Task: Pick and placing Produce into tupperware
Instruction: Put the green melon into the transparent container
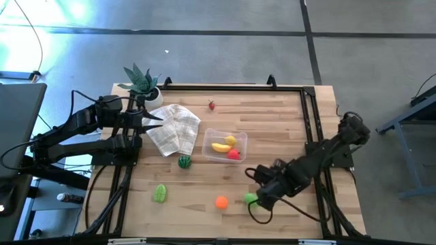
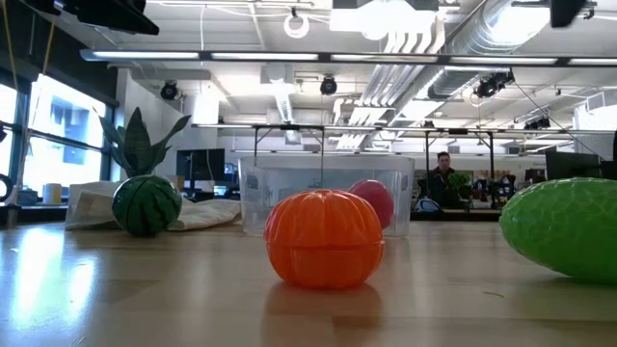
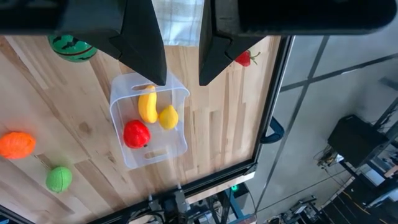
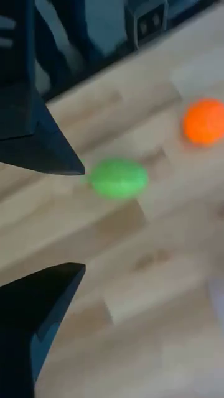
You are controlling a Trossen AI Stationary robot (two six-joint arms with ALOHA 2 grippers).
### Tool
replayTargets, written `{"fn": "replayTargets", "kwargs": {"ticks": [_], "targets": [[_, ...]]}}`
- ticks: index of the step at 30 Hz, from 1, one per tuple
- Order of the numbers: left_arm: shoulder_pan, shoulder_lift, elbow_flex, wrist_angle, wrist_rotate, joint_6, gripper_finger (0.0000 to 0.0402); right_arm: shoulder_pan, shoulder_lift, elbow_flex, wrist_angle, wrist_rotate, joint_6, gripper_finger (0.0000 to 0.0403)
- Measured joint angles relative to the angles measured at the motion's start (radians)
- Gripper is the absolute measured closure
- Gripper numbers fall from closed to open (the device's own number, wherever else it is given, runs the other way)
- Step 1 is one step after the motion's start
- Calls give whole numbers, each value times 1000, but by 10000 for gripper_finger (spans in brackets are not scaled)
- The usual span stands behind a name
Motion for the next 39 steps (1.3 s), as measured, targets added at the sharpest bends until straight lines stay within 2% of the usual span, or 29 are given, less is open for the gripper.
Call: {"fn": "replayTargets", "kwargs": {"ticks": [2,9,17,26,39], "targets": [[0,0,0,0,0,0,316,-4,-3,-55,80,-31,10,170],[0,0,0,0,0,0,316,-24,8,-174,309,-36,157,170],[0,0,0,0,0,0,316,-25,12,-258,424,-36,274,169],[0,0,0,0,0,0,316,-7,117,-259,490,-87,187,168],[0,0,0,0,0,0,316,-8,185,-260,505,-86,140,168]]}}
